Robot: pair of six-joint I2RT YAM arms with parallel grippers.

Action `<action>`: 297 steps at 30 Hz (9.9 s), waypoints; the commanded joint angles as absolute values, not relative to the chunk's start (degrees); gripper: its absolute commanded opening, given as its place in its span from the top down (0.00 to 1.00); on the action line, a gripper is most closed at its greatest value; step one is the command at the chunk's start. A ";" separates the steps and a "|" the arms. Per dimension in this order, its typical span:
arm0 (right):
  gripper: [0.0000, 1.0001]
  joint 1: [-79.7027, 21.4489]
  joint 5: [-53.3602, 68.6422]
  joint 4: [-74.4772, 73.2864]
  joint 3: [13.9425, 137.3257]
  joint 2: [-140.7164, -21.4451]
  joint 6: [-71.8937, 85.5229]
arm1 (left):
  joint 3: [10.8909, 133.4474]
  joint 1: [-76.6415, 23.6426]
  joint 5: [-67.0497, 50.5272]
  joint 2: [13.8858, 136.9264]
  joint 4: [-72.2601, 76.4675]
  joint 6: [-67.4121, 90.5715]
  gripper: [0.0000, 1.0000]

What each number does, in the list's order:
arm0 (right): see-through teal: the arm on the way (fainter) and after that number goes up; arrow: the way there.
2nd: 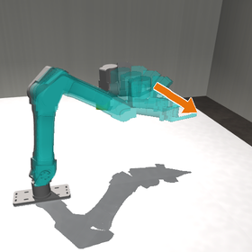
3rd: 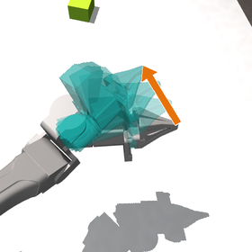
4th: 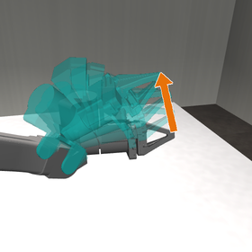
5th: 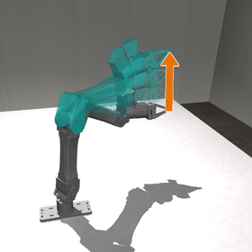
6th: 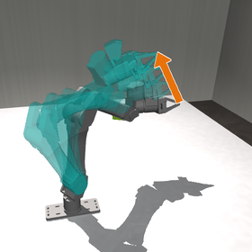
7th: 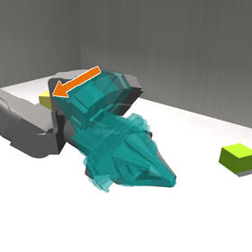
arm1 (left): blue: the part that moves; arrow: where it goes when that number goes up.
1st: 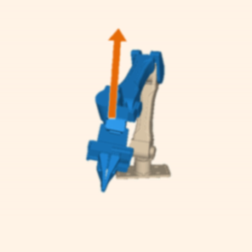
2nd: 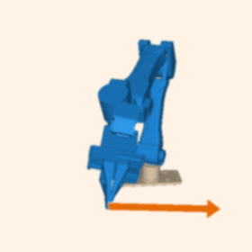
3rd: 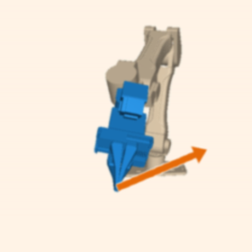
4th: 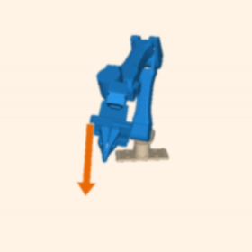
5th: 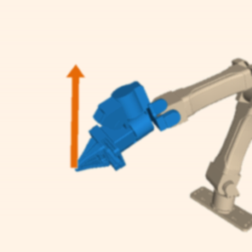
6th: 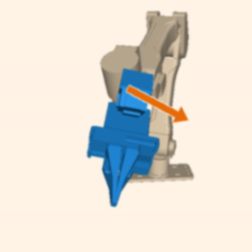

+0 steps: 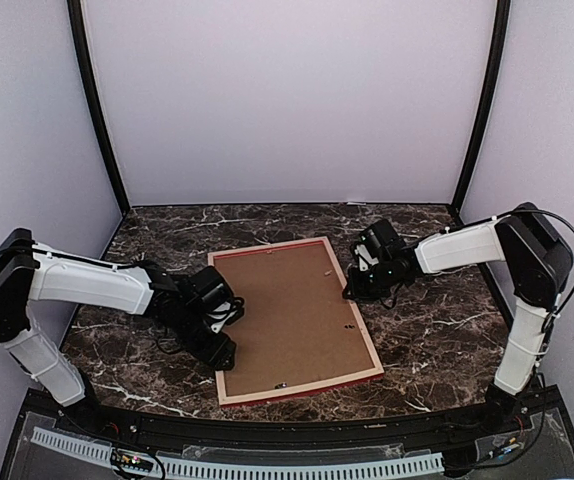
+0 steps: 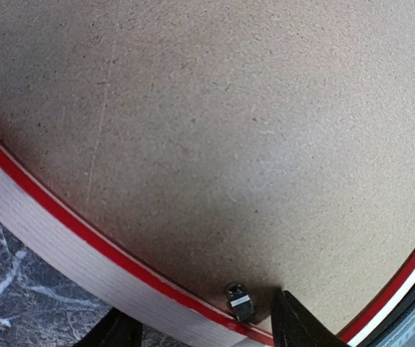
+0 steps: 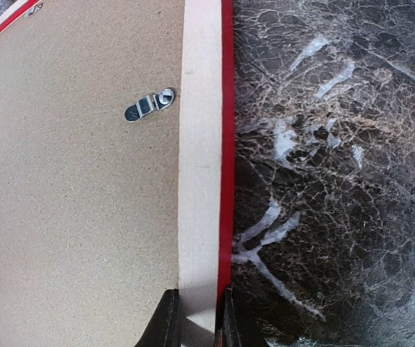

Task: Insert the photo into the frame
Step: Press the fastener onto the backboard, then rotate the photo frame at the center of the board, then press the fastener onto the backboard.

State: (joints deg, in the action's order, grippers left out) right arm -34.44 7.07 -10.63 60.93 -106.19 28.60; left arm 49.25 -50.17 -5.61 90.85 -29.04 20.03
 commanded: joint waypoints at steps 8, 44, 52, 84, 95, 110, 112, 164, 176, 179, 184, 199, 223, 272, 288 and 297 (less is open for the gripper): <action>1.00 -33.84 9.48 -10.25 60.47 -107.23 29.63 | 48.93 -50.51 -2.47 92.82 -29.84 20.77 0.53; 1.00 -34.09 10.70 -7.42 56.56 -104.61 31.18 | 53.02 -42.98 -0.79 89.57 -26.38 26.42 0.29; 1.00 -35.27 11.66 -5.39 54.99 -103.88 33.22 | 55.84 -38.06 0.73 95.51 -24.92 27.92 0.37; 0.34 -41.54 9.90 -9.30 49.11 -95.80 34.90 | 62.78 -36.30 4.02 102.89 -25.07 26.82 0.92; 0.36 -46.18 5.23 -13.86 47.26 -95.86 38.40 | 60.70 -36.29 4.89 101.69 -23.65 28.84 0.96; 0.38 -52.12 -2.62 -22.52 47.11 -95.53 37.59 | 59.97 -36.28 6.34 100.90 -23.63 28.99 0.98; 0.37 -52.20 -2.83 -22.99 46.78 -94.47 37.15 | 59.88 -36.28 6.47 100.90 -23.72 29.08 0.98; 0.37 -51.60 5.35 -29.51 48.43 -93.37 21.28 | 59.60 -36.30 6.71 101.07 -24.34 28.92 0.99; 0.52 -49.08 6.91 -28.55 48.05 -93.79 20.58 | 59.42 -36.25 6.81 100.92 -24.42 29.00 0.99; 0.52 -49.13 6.62 -28.84 48.08 -94.31 20.27 | 59.45 -36.30 6.89 100.83 -24.66 29.00 0.99; 0.56 -48.92 4.46 -31.30 49.09 -95.83 19.44 | 59.37 -36.30 6.95 100.66 -24.77 28.92 0.99; 0.71 -43.30 5.07 -35.03 53.94 -101.24 19.20 | 56.60 -36.74 5.36 98.22 -23.76 29.78 0.99; 0.44 -37.27 11.86 -36.47 59.35 -101.17 10.97 | 59.16 -42.97 5.65 102.28 -22.88 34.30 0.99; 0.48 -44.58 8.34 -42.33 55.23 -97.83 14.63 | 60.68 -43.16 7.03 104.15 -23.64 33.66 0.99; 0.51 -45.64 11.90 -38.36 56.17 -97.20 14.23 | 60.83 -43.11 7.10 104.23 -23.59 33.48 0.99; 0.43 -45.68 13.01 -35.50 56.13 -98.95 15.37 | 61.11 -43.13 7.03 104.41 -23.81 33.18 0.99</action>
